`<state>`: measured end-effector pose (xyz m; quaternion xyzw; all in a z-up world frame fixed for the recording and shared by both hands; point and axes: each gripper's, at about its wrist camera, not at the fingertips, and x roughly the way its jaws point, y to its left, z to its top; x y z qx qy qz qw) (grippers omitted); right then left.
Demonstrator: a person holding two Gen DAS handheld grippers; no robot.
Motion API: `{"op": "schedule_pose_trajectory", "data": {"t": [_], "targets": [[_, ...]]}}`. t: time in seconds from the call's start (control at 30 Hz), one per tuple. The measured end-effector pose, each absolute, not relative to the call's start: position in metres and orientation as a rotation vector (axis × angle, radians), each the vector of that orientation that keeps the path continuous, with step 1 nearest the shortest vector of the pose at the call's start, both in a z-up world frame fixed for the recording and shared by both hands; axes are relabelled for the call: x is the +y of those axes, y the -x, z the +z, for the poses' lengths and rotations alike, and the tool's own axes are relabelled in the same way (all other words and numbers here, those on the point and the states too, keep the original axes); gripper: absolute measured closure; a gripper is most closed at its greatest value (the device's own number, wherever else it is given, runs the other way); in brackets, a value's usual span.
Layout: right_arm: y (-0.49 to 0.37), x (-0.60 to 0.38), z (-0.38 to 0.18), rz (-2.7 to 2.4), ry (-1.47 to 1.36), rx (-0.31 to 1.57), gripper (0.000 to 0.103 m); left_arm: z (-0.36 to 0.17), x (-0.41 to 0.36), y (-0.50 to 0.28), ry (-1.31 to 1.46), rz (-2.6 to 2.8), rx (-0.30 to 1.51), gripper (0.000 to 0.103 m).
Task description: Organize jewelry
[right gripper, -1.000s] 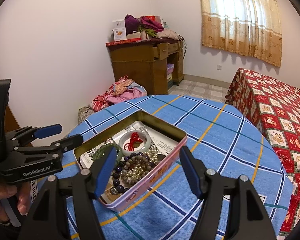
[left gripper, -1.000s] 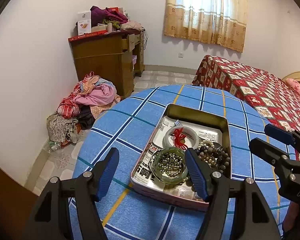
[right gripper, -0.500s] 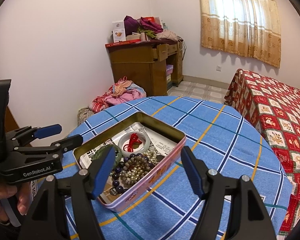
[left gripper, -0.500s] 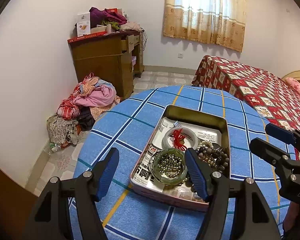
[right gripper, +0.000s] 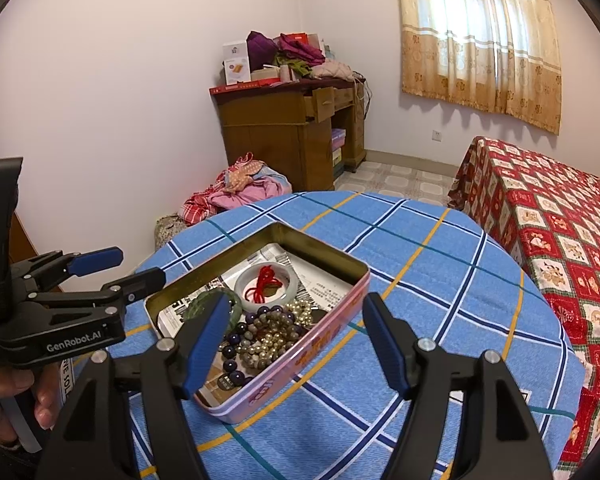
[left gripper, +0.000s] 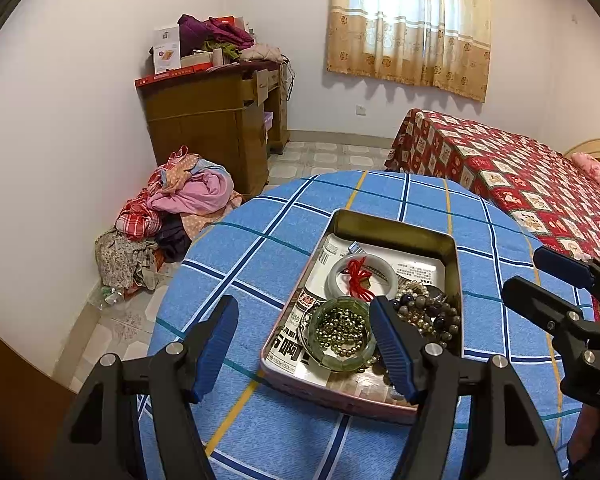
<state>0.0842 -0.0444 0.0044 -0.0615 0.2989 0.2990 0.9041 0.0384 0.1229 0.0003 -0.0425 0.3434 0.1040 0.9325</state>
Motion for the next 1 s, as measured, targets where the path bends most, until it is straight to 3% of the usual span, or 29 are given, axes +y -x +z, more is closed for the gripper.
{"op": "schedule_pose_trajectory", "data": {"t": [0.57, 0.7, 1.0], "targets": [[-0.0852, -0.0498, 0.0030, 0.609, 0.115, 0.605, 0.029, -0.0002, 0.1200, -0.0403, 0.069, 0.211, 0.706, 0.034], [-0.0856, -0.0506, 0.0017, 0.610, 0.114, 0.608, 0.029, -0.0010, 0.1200, -0.0393, 0.059, 0.230, 0.702, 0.026], [-0.0846, -0.0516, -0.0019, 0.613, 0.111, 0.610, 0.027, -0.0019, 0.1156, -0.0391, 0.044, 0.214, 0.692, 0.026]]}}
